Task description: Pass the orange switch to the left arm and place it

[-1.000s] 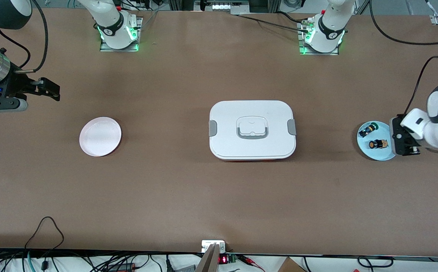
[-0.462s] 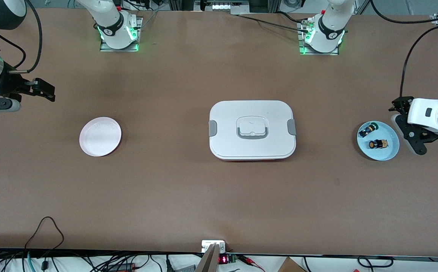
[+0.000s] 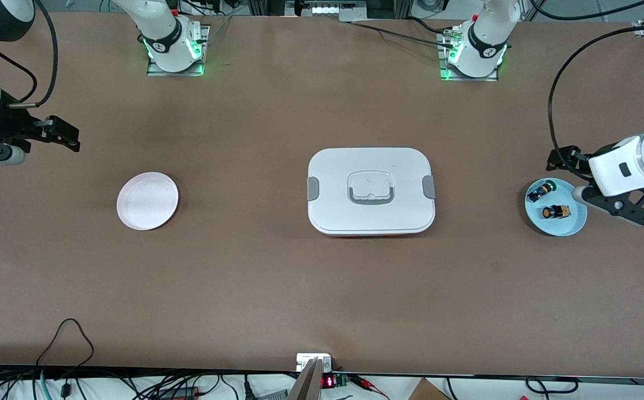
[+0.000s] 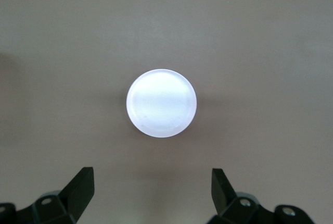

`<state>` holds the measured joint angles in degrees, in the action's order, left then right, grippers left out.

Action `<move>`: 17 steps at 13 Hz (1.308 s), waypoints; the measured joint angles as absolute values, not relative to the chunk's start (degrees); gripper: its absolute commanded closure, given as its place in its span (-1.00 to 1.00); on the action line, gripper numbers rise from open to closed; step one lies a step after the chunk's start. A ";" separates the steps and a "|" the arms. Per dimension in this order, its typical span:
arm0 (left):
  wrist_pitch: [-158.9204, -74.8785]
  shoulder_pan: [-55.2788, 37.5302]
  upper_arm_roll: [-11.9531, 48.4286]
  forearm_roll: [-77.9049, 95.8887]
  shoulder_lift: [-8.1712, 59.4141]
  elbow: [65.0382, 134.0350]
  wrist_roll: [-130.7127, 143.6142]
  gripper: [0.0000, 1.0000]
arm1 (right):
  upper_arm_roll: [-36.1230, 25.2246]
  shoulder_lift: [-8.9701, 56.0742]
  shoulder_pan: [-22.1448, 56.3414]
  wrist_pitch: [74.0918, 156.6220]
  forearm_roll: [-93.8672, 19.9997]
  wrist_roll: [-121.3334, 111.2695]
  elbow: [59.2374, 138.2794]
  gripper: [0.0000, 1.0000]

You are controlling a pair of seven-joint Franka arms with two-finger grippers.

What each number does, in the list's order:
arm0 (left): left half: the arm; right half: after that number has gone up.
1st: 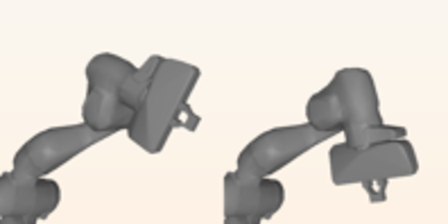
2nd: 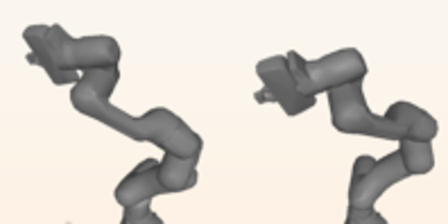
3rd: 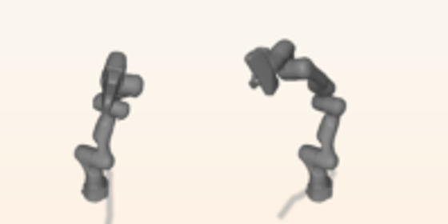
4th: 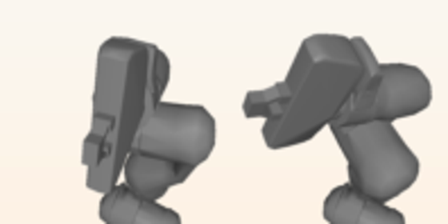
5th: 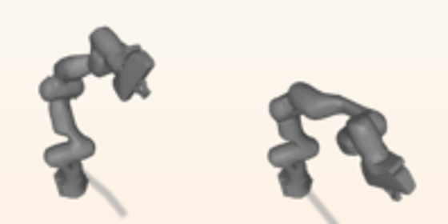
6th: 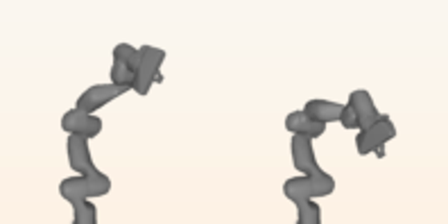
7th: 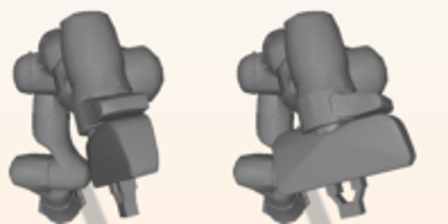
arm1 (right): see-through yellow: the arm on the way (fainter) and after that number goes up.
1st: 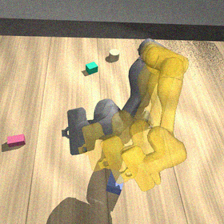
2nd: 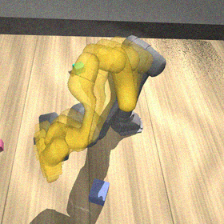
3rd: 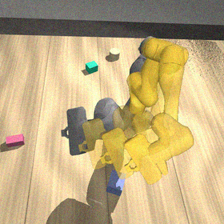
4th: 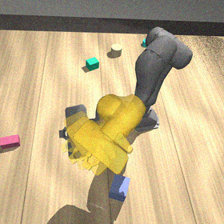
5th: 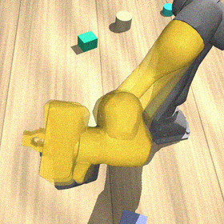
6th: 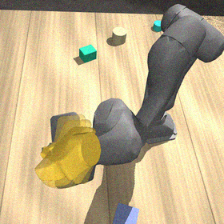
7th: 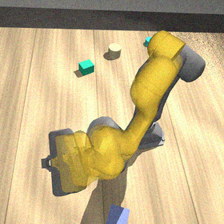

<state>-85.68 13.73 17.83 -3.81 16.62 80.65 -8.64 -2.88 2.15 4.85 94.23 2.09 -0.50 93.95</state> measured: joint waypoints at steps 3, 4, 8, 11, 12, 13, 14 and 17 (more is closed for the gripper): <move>-94.90 4.99 9.98 -2.93 9.75 88.03 3.71 -1.00 | -2.89 2.09 4.64 94.13 1.64 -0.71 93.91 -1.00; -98.39 3.09 8.13 -2.93 6.95 91.82 4.87 -1.00 | -2.89 2.09 4.64 94.03 1.64 -0.79 93.91 -1.00; -105.00 0.13 3.15 -2.93 -0.14 102.77 0.57 -1.00 | -2.87 2.09 4.66 93.97 1.64 -0.87 93.91 -1.00; -101.76 0.08 2.69 -2.93 0.33 102.03 0.12 -1.00 | -2.85 2.09 4.67 93.90 1.64 -0.89 93.91 -1.00; -100.35 -0.12 2.77 -2.93 1.05 100.50 0.12 -1.00 | -2.79 2.09 4.69 93.89 1.64 -0.90 93.91 -1.00; -99.52 -0.39 2.88 -2.93 1.95 98.84 0.12 -1.00 | -2.71 2.09 4.75 93.89 1.64 -0.90 93.91 -1.00; -99.02 -0.65 2.95 -2.93 2.85 97.38 0.12 -1.00 | -2.61 2.09 4.76 93.86 1.64 -0.91 93.91 -1.00; -98.57 -0.76 2.92 -2.93 4.44 95.67 0.12 -1.00 | -2.54 2.09 4.77 93.84 1.64 -0.92 93.91 -1.00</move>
<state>-98.57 -0.76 2.92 -2.93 4.44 95.67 0.12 -2.54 2.09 4.77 93.84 1.64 -0.92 93.91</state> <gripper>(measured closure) 0.000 0.000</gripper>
